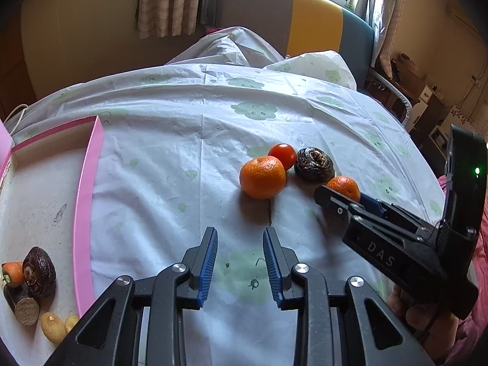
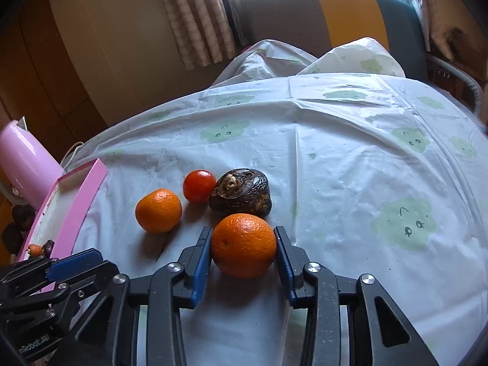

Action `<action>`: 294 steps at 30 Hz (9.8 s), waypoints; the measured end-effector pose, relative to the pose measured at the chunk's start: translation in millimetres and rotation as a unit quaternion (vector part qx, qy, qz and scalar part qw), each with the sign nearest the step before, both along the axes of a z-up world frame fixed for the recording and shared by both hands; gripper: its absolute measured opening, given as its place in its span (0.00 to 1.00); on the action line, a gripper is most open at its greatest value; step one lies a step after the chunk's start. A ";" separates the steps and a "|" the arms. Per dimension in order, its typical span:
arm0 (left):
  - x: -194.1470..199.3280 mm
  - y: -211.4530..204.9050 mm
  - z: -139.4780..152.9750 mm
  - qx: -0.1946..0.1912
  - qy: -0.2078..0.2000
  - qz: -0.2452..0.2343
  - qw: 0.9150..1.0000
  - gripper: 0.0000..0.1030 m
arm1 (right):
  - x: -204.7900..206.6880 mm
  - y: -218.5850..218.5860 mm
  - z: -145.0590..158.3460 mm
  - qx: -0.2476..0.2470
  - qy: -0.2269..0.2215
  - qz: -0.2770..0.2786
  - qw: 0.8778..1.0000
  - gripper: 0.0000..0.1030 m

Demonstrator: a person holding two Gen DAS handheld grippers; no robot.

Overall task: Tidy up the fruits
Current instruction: 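Grasp the large mandarin with right tool while left reaches the small mandarin, then carry the small mandarin with left tool while right carries the large mandarin into the tray, then open both tools in the tray and reach toward the tomato and taro, then grasp the dark taro with right tool while left grasps the red cherry tomato, then carry the cherry tomato with left tool while right carries the taro into the tray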

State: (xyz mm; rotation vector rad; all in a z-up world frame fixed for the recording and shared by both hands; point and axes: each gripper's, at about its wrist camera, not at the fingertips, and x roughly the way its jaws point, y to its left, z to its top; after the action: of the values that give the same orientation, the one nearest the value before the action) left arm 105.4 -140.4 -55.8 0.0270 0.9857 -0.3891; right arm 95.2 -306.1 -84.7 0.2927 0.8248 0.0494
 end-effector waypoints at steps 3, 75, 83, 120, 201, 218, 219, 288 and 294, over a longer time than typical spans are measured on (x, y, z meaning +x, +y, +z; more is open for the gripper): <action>5.6 -3.6 0.3 -0.007 0.002 -0.002 1.000 0.31 | 0.6 0.5 -0.1 -0.004 0.001 0.001 1.000 0.39; -56.2 139.8 41.4 -0.017 -0.089 0.138 0.986 0.38 | 2.2 37.7 2.2 -0.164 0.022 0.003 0.986 0.38; -55.7 209.8 31.8 -0.014 -0.074 0.221 0.972 0.38 | -20.1 64.8 32.8 -0.142 -0.003 0.024 0.990 0.37; -31.4 235.0 43.3 -0.011 -0.069 0.266 0.961 0.40 | 13.4 248.1 66.0 -0.053 -0.030 0.250 0.966 0.51; 16.1 12.2 7.1 -0.021 -0.001 0.027 0.999 0.40 | 34.9 15.9 5.5 -0.129 0.041 0.029 0.990 0.47; 55.9 -50.0 4.2 -0.030 -0.003 -0.027 0.999 0.40 | 23.5 3.0 5.0 -0.137 0.039 -0.005 0.990 0.47; 58.4 -52.4 2.7 -0.029 -0.001 -0.028 0.999 0.40 | 23.5 2.4 4.8 -0.136 0.039 -0.006 0.990 0.47; -11.7 18.1 -1.7 -0.002 -0.055 0.051 0.997 0.27 | 21.2 0.0 0.7 -0.132 0.034 -0.007 0.991 0.48; -27.3 31.6 24.5 -0.001 -0.085 0.056 0.995 0.27 | 20.9 0.1 0.6 -0.133 0.034 -0.007 0.991 0.48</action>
State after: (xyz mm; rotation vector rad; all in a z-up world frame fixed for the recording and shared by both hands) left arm 78.1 -108.7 -31.3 0.0031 0.8138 -0.2806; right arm 116.1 -306.0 -84.1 0.0492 0.8861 -0.0846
